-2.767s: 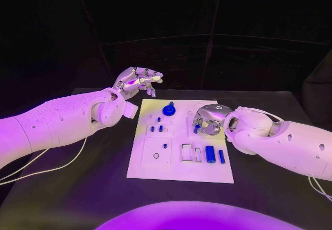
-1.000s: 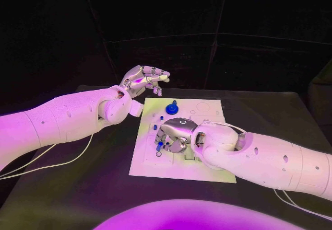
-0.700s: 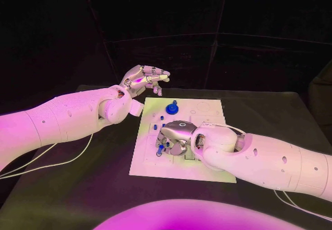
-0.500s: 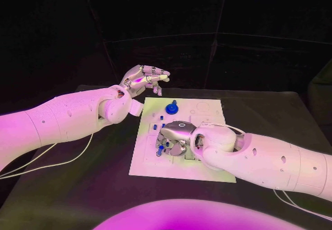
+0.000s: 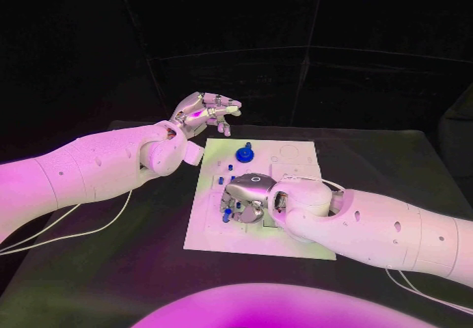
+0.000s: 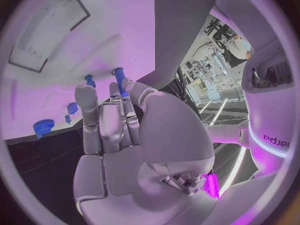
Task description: Assemble the parts on the task board
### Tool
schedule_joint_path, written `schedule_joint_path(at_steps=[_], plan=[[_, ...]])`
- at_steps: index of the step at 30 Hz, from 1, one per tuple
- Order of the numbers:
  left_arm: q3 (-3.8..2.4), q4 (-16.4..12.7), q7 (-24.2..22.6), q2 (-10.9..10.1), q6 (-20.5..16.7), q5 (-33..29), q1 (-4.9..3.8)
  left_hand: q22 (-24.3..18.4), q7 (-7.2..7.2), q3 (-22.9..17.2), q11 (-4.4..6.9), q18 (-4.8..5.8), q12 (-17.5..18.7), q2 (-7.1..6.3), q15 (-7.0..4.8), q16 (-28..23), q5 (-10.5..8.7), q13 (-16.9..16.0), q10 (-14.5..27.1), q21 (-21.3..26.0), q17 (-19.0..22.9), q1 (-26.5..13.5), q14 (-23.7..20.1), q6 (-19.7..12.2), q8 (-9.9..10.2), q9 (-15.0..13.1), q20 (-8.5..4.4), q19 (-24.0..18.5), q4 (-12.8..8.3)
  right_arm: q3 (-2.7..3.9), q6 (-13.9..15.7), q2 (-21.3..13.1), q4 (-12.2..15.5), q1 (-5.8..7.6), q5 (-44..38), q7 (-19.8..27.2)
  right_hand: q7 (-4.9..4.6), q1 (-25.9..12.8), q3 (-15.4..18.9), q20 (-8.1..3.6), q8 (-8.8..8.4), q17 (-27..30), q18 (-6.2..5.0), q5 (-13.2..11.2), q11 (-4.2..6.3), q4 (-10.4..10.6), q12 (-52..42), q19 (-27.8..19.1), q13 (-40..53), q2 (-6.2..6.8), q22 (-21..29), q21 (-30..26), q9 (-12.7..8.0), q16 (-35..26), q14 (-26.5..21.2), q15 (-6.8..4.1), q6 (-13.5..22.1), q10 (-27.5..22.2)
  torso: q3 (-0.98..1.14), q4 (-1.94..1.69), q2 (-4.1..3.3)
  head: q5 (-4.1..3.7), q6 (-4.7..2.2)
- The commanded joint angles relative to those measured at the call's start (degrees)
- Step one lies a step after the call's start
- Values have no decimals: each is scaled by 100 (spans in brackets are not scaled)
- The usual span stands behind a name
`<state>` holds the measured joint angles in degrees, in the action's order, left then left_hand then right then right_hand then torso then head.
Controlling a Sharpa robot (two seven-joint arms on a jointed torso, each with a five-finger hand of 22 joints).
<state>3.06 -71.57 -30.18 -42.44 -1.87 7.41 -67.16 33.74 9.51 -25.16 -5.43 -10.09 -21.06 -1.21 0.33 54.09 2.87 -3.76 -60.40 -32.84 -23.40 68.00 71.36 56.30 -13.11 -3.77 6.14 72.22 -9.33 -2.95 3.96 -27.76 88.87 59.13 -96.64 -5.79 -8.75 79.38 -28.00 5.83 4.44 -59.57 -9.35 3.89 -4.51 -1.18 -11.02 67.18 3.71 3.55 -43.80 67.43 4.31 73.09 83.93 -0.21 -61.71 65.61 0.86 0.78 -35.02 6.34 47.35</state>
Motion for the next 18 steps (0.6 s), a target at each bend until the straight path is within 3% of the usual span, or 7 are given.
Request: schedule_joint_path(at_steps=[1,11,18], plan=[[-5,-5,-27,3,67,-21,-11,-4,35,3,-8,-34,16,20,14,-20,-5,-3,12,21,5,20,-34,3,39,-1,-10,35,-40,-7,-34,24,-13,0,-105,-4,-22,-54,-15,10,34,9,90,28,-35,11,32,-19,-5,-13,8,-27,4,-7,123,16,-33,10,7,0,-2,3,4],[-5,-3,-19,2,75,-21,-11,-4,35,3,-8,-34,16,20,14,-20,-5,-3,12,21,5,20,-34,3,39,-1,-10,35,-40,-39,-237,83,-73,-4,-291,-235,-25,-71,-9,13,24,48,83,36,-39,11,46,-43,-5,3,45,-46,1,-27,114,19,-21,6,4,0,-3,6,18],[-5,-2,-12,-1,80,-21,-11,-4,35,3,-8,-34,16,20,14,-20,-5,-3,12,21,5,20,-34,3,39,-1,-10,35,-40,-77,-229,117,-89,-5,-315,-209,-86,-248,87,51,-69,138,70,113,-105,61,195,-122,-16,148,154,-116,-33,-73,83,72,135,-171,1,0,1,6,23]])
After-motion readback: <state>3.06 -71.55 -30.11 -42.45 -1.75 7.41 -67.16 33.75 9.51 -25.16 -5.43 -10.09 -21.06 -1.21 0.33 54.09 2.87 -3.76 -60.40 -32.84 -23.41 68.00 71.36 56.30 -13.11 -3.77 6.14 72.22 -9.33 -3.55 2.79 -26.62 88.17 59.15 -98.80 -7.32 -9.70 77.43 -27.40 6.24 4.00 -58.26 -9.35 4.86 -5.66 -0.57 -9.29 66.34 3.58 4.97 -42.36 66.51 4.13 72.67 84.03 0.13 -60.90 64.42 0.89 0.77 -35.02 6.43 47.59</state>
